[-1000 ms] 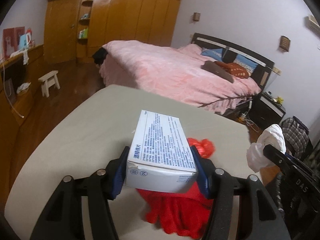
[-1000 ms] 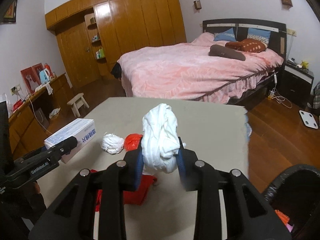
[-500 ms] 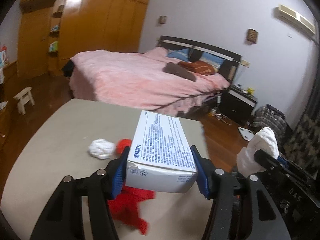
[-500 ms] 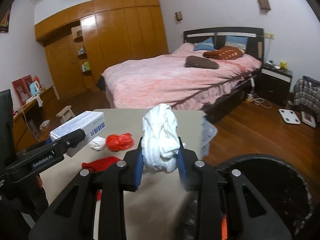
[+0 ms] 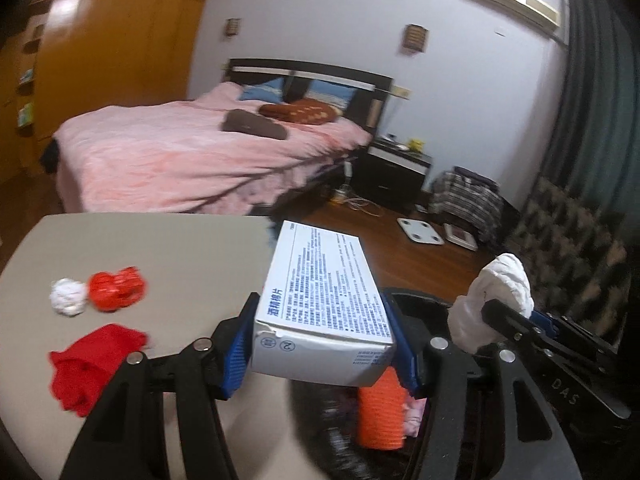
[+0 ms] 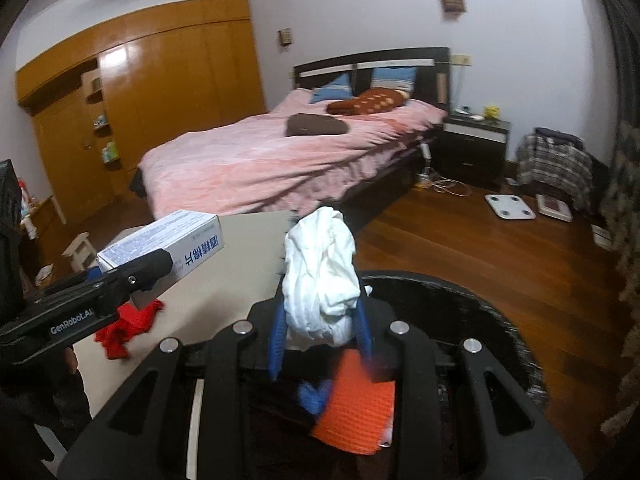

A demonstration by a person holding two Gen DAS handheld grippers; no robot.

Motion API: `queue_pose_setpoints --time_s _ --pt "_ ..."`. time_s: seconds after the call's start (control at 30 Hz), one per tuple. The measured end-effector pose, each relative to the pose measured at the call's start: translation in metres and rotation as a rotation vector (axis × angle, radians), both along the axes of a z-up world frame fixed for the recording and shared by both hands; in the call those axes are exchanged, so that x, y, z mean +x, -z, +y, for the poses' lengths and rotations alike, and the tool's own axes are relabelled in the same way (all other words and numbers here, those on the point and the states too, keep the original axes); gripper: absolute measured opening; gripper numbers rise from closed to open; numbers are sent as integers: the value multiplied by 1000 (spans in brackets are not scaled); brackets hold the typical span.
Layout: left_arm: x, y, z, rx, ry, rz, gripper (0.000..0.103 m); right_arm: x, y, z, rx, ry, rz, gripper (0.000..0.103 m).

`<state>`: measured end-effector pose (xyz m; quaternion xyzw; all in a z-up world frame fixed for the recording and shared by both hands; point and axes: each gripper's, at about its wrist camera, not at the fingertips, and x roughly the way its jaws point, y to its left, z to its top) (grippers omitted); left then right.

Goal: Collect trash
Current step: 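Carry the box and white cloth over the bin and open both tools, then move both tools back to the table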

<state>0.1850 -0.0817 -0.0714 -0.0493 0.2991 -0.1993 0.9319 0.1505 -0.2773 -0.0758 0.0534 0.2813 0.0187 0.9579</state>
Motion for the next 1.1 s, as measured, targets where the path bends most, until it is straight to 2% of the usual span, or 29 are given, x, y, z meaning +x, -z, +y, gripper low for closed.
queue_pose_setpoints --time_s 0.23,0.43,0.5,0.53,0.57,0.7,0.73,0.77,0.87,1.1 --pt "0 9 -39 1 91 5 59 -13 17 -35 -7 82 23 29" --pt "10 25 -61 -4 166 61 60 -18 30 -55 1 127 46 33" --pt "13 28 -63 -8 180 79 64 -19 33 -59 -5 142 54 40" --pt "13 30 -61 -12 181 82 71 -20 34 -61 -9 148 54 44" --pt "13 30 -60 -16 179 80 76 -20 34 -61 -14 152 54 53" --pt "10 29 -45 -16 148 65 83 -22 33 -60 -29 172 37 77" --pt "10 28 -40 -13 137 60 86 -22 32 -58 -35 175 31 88" --pt "9 26 -34 -11 125 53 87 -23 32 -56 -43 181 22 92" --pt "7 22 -16 -3 82 32 94 -23 31 -48 -42 165 9 97" --pt "1 15 35 24 -26 -6 97 -13 27 -22 -24 110 13 98"
